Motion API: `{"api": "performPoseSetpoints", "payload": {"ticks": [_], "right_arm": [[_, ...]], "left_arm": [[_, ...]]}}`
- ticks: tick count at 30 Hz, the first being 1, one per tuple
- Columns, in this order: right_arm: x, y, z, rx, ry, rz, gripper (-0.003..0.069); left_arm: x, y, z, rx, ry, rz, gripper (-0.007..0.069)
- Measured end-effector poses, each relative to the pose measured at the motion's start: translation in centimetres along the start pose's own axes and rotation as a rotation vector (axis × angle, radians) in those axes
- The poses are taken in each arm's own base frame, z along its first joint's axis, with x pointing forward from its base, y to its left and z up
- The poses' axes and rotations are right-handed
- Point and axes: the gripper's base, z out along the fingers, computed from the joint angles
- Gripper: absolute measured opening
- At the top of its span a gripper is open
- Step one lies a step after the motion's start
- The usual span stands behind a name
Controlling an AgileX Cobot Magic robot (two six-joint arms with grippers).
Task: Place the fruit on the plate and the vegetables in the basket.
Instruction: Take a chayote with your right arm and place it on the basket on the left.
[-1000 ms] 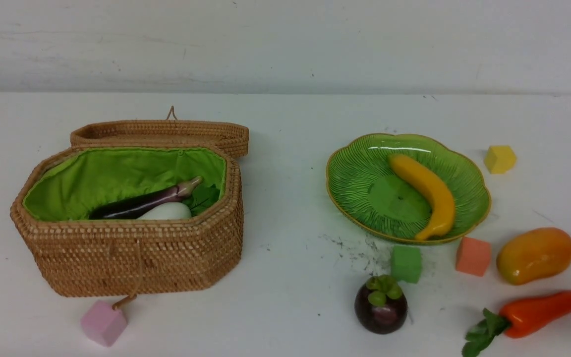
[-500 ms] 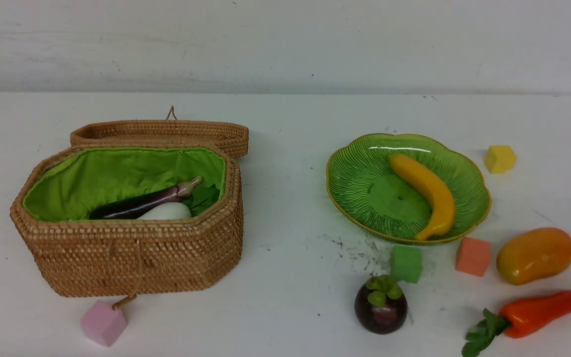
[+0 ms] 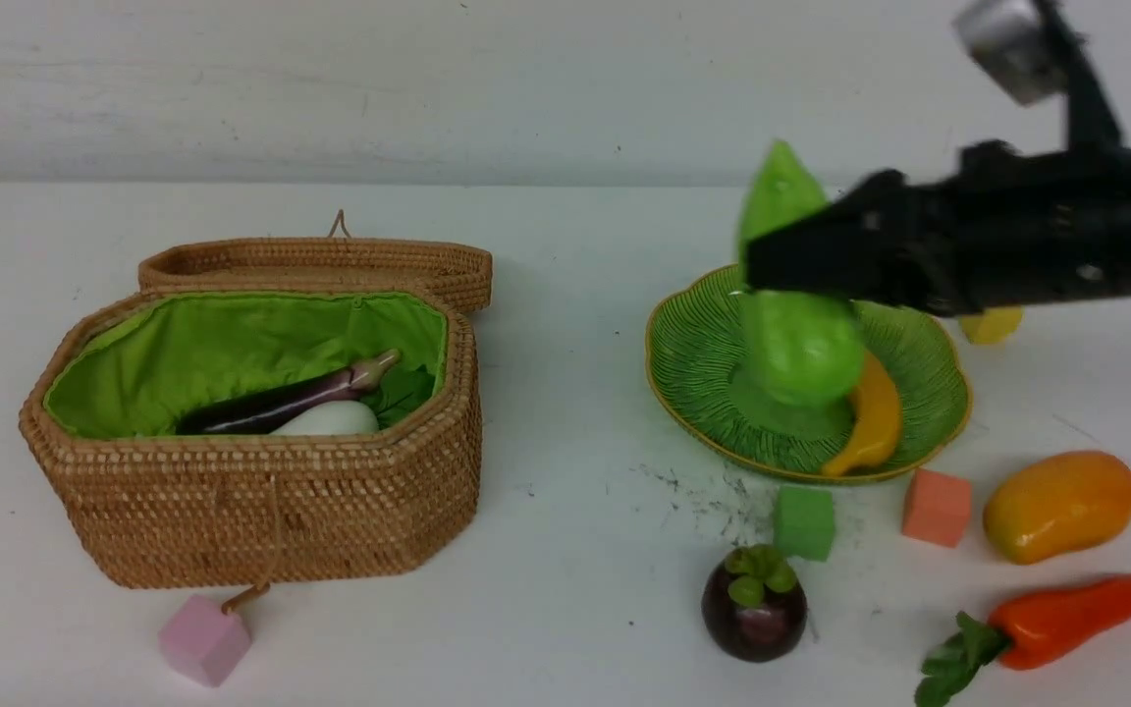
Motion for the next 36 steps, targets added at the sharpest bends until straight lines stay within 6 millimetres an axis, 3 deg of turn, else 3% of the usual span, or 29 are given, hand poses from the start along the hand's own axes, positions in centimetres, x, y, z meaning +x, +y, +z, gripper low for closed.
{"api": "performPoseSetpoints", "payload": {"ticks": [2, 3, 6, 9, 10, 13, 17, 23, 25, 27, 29, 32, 36], "right_arm": [[-1.2, 0.7, 3.3, -0.057, 0.022, -0.046, 0.0447], [-1.3, 0.7, 3.7, -0.062, 0.023, -0.051, 0.0447], [-2.9, 2.2, 9.6, -0.139, 0.019, -0.158, 0.0447], [-2.9, 2.3, 14.6, -0.166, 0.024, -0.213, 0.0447], [-3.1, 2.6, 14.9, -0.171, 0.015, -0.223, 0.0447], [-2.1, 2.7, 19.8, -0.182, 0.014, -0.257, 0.0447], [-0.3, 2.7, 23.1, -0.179, 0.047, -0.286, 0.0447], [1.2, 3.3, 24.6, -0.178, 0.078, -0.315, 0.0472], [1.2, 3.3, 24.6, -0.179, 0.078, -0.315, 0.0508], [1.0, 3.4, 24.4, -0.179, 0.079, -0.303, 0.0624], [1.0, 3.3, 24.3, -0.175, 0.092, -0.292, 0.0659], [0.4, 3.3, 23.4, -0.159, 0.112, -0.289, 0.0676], [-1.5, 4.4, 19.9, -0.107, 0.189, -0.335, 0.0643]], "left_arm": [[0.0, 0.0, 0.0, 0.000, 0.000, 0.000, 0.0238], [0.0, 0.0, 0.0, 0.000, 0.000, 0.000, 0.0238], [0.0, 0.0, 0.0, 0.000, 0.000, 0.000, 0.0238], [0.0, 0.0, 0.0, 0.000, 0.000, 0.000, 0.0238], [0.0, 0.0, 0.0, 0.000, 0.000, 0.000, 0.0238], [0.0, 0.0, 0.0, 0.000, 0.000, 0.000, 0.0238], [0.0, 0.0, 0.0, 0.000, 0.000, 0.000, 0.0238], [0.0, 0.0, 0.0, 0.000, 0.000, 0.000, 0.0238], [0.0, 0.0, 0.0, 0.000, 0.000, 0.000, 0.0239], [0.0, 0.0, 0.0, 0.000, 0.000, 0.000, 0.0239], [0.0, 0.0, 0.0, 0.000, 0.000, 0.000, 0.0239], [0.0, 0.0, 0.0, 0.000, 0.000, 0.000, 0.0239], [0.0, 0.0, 0.0, 0.000, 0.000, 0.000, 0.0239]]}}
